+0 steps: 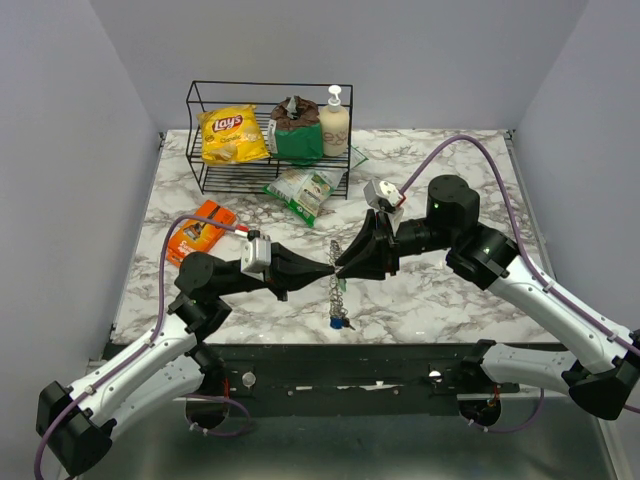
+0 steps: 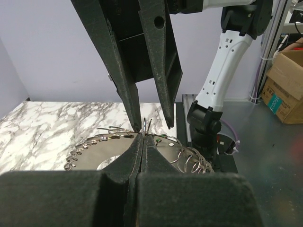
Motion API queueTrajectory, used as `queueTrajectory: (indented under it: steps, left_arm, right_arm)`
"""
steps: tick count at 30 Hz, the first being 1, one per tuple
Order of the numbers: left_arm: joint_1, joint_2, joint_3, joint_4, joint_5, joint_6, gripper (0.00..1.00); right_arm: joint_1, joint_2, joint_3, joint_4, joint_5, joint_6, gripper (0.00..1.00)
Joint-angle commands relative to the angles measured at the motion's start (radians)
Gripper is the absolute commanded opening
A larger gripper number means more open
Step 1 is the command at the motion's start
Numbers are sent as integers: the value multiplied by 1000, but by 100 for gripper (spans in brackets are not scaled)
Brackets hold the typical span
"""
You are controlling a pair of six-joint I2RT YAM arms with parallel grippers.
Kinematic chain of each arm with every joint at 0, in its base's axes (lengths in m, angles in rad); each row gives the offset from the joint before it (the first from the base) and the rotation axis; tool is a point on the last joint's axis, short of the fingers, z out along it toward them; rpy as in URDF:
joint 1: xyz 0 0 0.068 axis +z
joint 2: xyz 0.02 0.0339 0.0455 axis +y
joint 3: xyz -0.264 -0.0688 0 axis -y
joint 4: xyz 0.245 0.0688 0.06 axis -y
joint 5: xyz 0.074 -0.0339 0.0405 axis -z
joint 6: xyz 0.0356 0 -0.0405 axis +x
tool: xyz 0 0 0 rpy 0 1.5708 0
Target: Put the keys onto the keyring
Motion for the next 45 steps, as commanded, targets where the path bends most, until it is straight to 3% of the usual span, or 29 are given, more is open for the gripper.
queueTrajectory:
  steps: [1, 5, 6, 10, 25, 31, 39, 45]
  left_arm:
    - [0, 2, 28, 74, 23, -19, 0]
    - [0, 11, 33, 77, 26, -22, 0]
    - [0, 12, 37, 79, 29, -23, 0]
    - [-1, 13, 40, 80, 30, -26, 0]
    - [0, 3, 53, 34, 0, -22, 0]
    - [0, -7, 54, 14, -17, -12, 20]
    - [0, -20, 72, -38, -33, 17, 32]
    - [-1, -18, 117, -130, -26, 60, 48]
  right_arm:
    - [2, 4, -14, 24, -17, 15, 34]
    - [2, 7, -11, 24, -11, 20, 24]
    - [2, 7, -9, 24, -8, 20, 17]
    - [2, 9, -9, 24, -1, 26, 3]
    - [2, -31, -15, 35, 35, 11, 1]
    - [2, -42, -15, 42, 33, 6, 1]
    - [2, -45, -15, 38, 12, 2, 1]
    - [1, -46, -20, 19, 25, -17, 1]
